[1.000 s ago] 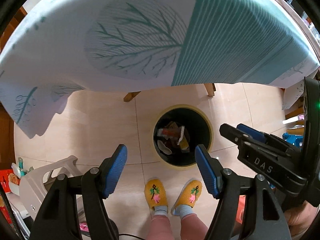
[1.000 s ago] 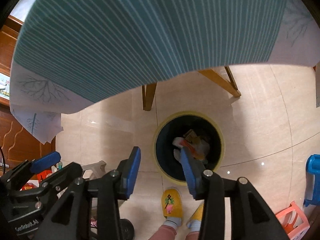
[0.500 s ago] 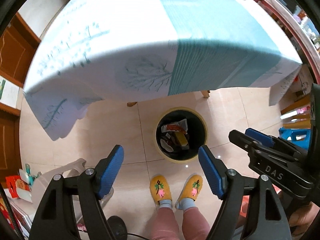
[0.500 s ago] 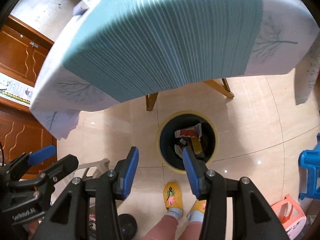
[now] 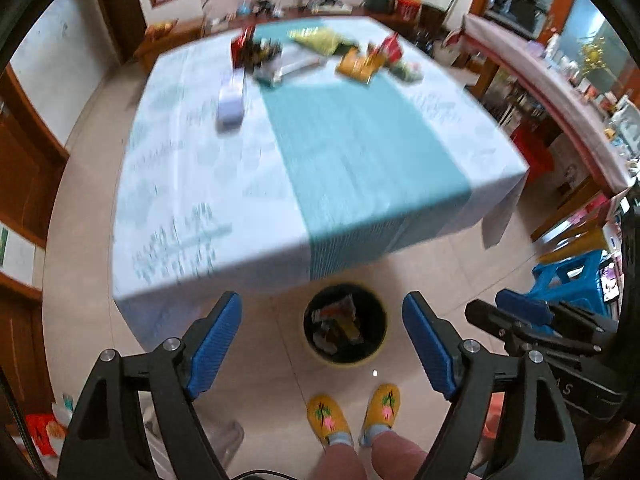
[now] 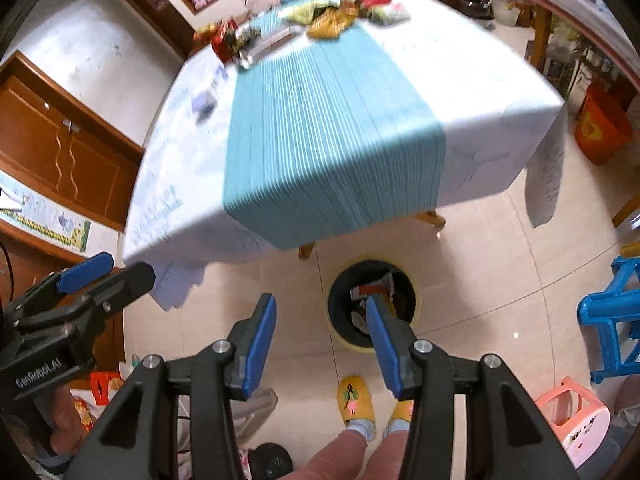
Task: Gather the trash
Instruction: 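Raise both tools back toward the table, then grasp the tomato-print packet with the right tool while the left tool grasps the yellow-and-foil wrapper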
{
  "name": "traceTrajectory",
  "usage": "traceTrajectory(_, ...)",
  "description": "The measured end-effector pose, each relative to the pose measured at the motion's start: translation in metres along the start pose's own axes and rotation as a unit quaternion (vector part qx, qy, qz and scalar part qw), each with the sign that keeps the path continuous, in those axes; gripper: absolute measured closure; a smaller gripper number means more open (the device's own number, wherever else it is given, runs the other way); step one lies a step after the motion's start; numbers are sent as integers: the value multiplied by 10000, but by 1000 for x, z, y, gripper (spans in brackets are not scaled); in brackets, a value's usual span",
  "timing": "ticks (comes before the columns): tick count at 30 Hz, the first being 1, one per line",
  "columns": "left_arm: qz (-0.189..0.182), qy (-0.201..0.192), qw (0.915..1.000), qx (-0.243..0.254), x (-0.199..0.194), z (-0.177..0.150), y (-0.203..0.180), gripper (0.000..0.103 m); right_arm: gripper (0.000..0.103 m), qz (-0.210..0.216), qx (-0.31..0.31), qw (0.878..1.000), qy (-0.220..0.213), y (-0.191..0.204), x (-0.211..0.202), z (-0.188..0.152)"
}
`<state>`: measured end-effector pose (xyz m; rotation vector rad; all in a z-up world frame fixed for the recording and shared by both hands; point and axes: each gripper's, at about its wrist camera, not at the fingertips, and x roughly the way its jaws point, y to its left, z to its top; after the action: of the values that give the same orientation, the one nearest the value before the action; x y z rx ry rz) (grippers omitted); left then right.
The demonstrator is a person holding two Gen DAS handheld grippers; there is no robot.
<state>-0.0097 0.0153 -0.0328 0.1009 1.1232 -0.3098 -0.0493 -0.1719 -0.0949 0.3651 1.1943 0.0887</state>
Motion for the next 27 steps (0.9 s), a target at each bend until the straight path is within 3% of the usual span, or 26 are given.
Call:
traceTrajectory(5,-65,-451,9988,167,-35,23,-3,14,56,-25,47,9990,-434,8,-34,11)
traceTrajectory(14,-144,-954,9949,288,-68,53,1,13,55,-148,-20,9944,-1042,22,-74,35)
traceTrajectory(22,-245,-1098,9934,244,-73,84,3,13,55,-257,-101,9902,-1371,24,-93,59)
traceTrajectory(27,-158,-851,9958,302,-51,108,-4,13,55,-317,-106,9890,-1443,13,-91,78)
